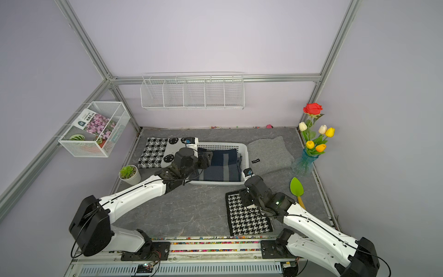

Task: Put the folded scarf in the basket
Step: Move the scarf to the center of the board.

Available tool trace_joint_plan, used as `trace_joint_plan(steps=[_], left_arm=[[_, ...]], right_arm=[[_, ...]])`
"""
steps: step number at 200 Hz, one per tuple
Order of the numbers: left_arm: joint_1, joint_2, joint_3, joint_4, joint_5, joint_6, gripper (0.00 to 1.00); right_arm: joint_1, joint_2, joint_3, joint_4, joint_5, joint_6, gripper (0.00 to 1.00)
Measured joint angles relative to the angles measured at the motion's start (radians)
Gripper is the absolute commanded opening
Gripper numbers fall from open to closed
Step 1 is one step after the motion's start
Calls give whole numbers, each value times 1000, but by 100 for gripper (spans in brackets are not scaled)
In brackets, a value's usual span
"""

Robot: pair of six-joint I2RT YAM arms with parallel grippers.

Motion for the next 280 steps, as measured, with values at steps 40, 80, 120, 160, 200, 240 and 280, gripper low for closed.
trace_joint_plan(steps=[40,80,120,160,200,240,280], left_arm=[[-37,-97,-83,-35,130,-37,62],[-82,-155,-157,-41,196,-69,61],[-89,-268,-369,-40,225,-104,62],[-89,-215,-460,36,301,-142,62],[-89,-74,-539,177,379,-196,63],[-92,-4,-526,291,407,-222,64],[-99,76,-494,369,426,-225,61]], right_arm=[[134,-38,-1,-122,89,97,61],[229,22,-41,-205,159,206,62],[262,174,-59,-201,151,257,58],[266,248,-145,-39,80,277,54],[330,325,-131,184,7,292,54],[351,334,-102,273,-20,296,57],[351,146,-114,203,45,308,61]])
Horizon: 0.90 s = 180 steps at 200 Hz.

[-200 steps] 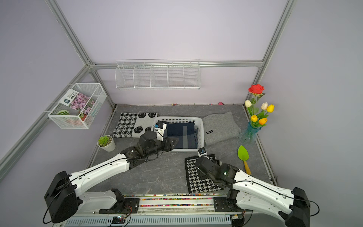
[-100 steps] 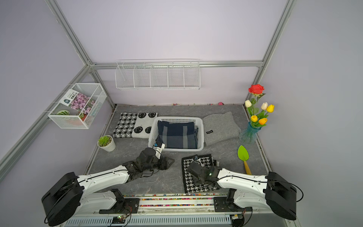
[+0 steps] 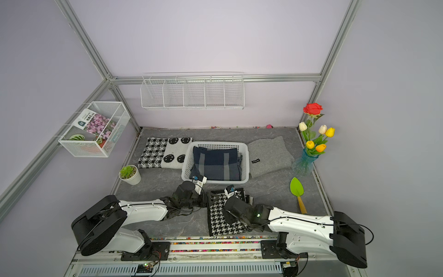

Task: Put the folded scarf in the basket
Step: Move the scarf to the center of the board.

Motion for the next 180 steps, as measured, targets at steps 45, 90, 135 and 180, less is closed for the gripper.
trace_joint_plan(steps=[45,90,135,180], left_arm=[[-15,17,24,-16,-9,0,54],[-16,-50,-18,-80,-30,3,59],[-16,-63,-48,-129,-31,0,61],[-42,-90,-58,-143,-29,0,61]], right_arm=[[-74,-195,-96,-132,63,11,69],[-195,-238,-142,-212,49,10,77],[-264,-174,-145,-216,-6,2,82],[-326,-98,-152,-161,-114,-2,84]])
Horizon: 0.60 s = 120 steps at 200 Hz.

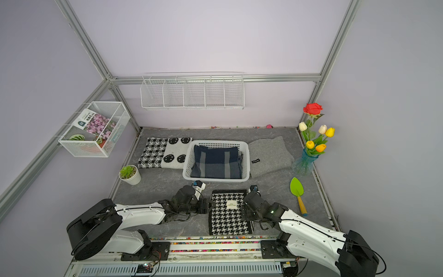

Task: Put the folded scarf in the basket
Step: Move the scarf to the center of the board, then pick up the scarf at the center of the board.

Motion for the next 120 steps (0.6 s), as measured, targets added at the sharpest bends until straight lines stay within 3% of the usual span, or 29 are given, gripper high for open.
trace_joint_plan(steps=[44,70,93,120], left_arm=[[-17,-12,-12,0,1,0,61],[-16,-4,-13,5,0,0,61],[-17,2,-13,11,0,0,61],[-18,6,-13,20,-1,0,63]], right_arm=[[-8,149,23,141,-105,-6,80],[-8,220,47,208,-126,-25,69],[-8,245,47,249,-144,-30,54],[-9,264,35,294,-171,-40,20]])
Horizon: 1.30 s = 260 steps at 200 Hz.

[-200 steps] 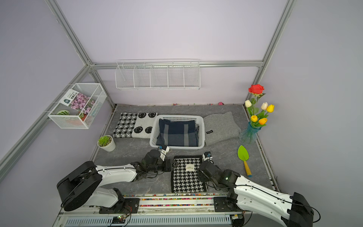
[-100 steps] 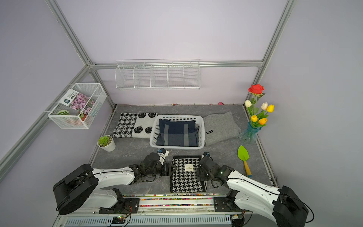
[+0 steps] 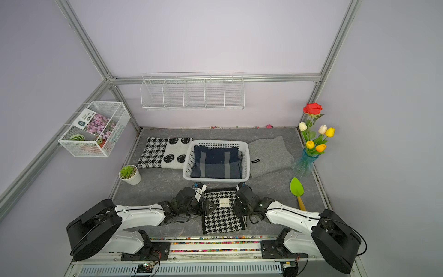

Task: Put the folded scarf in the basket
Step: Pick up the scarf at the center of the board.

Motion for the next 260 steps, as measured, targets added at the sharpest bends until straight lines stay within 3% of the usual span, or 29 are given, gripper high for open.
trace_joint_plan(steps=[27,52,75,107,121,135,147,160,178,215,260], left_arm=[[-5,-2,0,0,-10,0,65],[-6,-3,0,0,-21,0,67],[-6,-3,0,3,-23,-1,68],[-6,27,-3,61,-13,-19,69],[-6,64,-2,113,3,-27,57],[-8,111,6,154,22,-41,30],[-10,145,8,178,32,-48,12],[-12,152,7,182,36,-50,0],[-15,118,4,153,29,-43,0],[-24,18,-4,42,16,-24,0],[-49,-116,27,-108,8,-7,0]], right_arm=[[-1,-10,-11,30,-12,-5,0],[0,-32,-30,44,-11,-7,0],[0,-37,-36,51,-11,-7,16],[0,-45,-47,61,-11,-5,24],[-1,-49,-56,72,-11,-5,26],[-1,-49,-61,83,-13,-4,25],[-1,-48,-65,94,-19,-2,18],[-3,-44,-66,105,-28,-5,9],[-2,-38,-66,117,-37,-13,0],[51,-66,-64,99,-47,-27,0],[107,-213,5,-57,-50,-58,0]])
